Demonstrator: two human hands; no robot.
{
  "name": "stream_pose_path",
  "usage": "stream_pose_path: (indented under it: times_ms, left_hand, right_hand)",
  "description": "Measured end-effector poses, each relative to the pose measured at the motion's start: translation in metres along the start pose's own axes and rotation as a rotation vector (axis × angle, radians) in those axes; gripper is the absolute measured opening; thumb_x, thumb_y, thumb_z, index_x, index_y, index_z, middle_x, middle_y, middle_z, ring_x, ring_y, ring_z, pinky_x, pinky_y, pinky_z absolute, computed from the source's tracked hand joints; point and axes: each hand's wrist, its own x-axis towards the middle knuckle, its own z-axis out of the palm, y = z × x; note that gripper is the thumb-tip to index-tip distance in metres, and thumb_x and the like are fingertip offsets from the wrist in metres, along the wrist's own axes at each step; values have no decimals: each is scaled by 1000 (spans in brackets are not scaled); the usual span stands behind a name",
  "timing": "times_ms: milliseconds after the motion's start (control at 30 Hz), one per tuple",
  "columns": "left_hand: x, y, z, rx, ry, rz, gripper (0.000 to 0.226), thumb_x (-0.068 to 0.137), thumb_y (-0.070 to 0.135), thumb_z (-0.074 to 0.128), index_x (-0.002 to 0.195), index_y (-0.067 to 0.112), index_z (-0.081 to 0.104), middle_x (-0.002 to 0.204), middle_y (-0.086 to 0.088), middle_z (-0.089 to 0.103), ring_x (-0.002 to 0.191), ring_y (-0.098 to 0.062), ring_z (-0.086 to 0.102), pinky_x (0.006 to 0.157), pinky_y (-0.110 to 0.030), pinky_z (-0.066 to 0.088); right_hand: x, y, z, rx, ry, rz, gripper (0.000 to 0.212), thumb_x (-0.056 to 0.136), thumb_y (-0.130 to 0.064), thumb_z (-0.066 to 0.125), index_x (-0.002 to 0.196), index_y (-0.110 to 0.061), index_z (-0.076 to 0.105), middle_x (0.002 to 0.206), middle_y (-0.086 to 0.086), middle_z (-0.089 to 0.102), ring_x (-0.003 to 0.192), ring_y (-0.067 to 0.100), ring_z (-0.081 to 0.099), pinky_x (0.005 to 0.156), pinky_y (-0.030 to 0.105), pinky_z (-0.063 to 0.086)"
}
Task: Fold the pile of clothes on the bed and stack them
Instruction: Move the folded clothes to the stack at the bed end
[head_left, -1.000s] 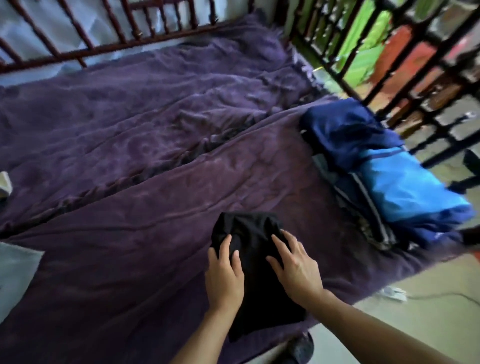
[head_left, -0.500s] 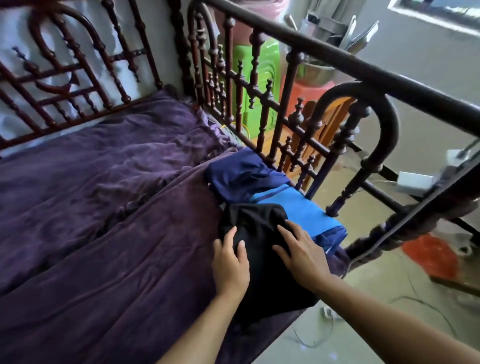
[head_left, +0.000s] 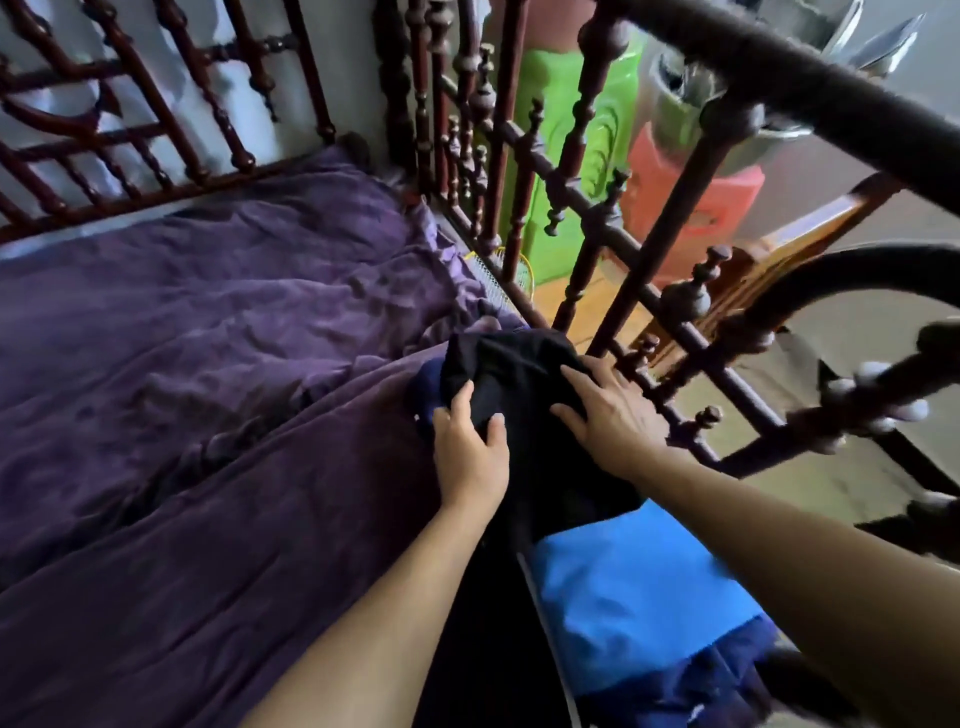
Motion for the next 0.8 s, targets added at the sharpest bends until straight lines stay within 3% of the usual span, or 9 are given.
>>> stream_pose_path:
  times_ms: [133,233,300,400,533,633,800]
  left_hand:
    - [45,-31,35,123,-55,2,61,93,25,58,147,20,31,142,-12,32,120,-28,50,101,-32,38]
    - [52,-67,58,416,-174,24,67,95,43,48,152,26,16,158,-15,2,136,-32,28,107,-41,34]
    - [50,-92,67,597,-241,63,69,96,51,40,153,27,10,159,-17,-2,138,-33,24,106,-43,34]
    - [45,-117,72,769,-340,91,68,97,54,33,153,27,4,158,-17,0,142,-32,21,106,-43,31]
    - [41,-108,63,780,-418,34,67,97,50,37,152,28,7,159,-15,5,141,-31,22,107,-44,30]
    - [25,-89,42,760,-374,-15,58,97,43,42,149,26,23,153,-10,23,130,-28,37,102,-41,36]
    - [-36,-75,-2,649,-368,-66,31,98,33,43,124,20,54,121,-1,57,106,-19,57,85,-33,48]
  right_hand:
    - [57,20,40,-3,-32,3,57,93,-45,52,143,-20,40,150,4,32,129,32,36,91,45,47]
    - [67,29,76,-31,-149,-20,62,94,-51,47,149,-27,31,160,3,14,144,26,17,104,45,37]
    - [60,33,97,-49,-238,-19,64,95,-58,38,151,-33,20,162,1,2,149,22,4,112,47,26]
    - [47,37,113,-92,-345,9,66,95,-62,27,153,-35,10,162,1,-6,149,24,0,111,49,25]
    - [35,36,97,-118,-378,-2,66,97,-60,28,153,-31,10,162,4,-4,149,25,3,110,47,28]
    - [20,30,74,-93,-345,14,62,97,-54,35,152,-29,19,162,5,7,148,25,8,111,45,27]
    - [-23,7,45,-110,-275,-138,49,94,-41,47,139,-22,44,152,6,33,137,28,32,104,43,34]
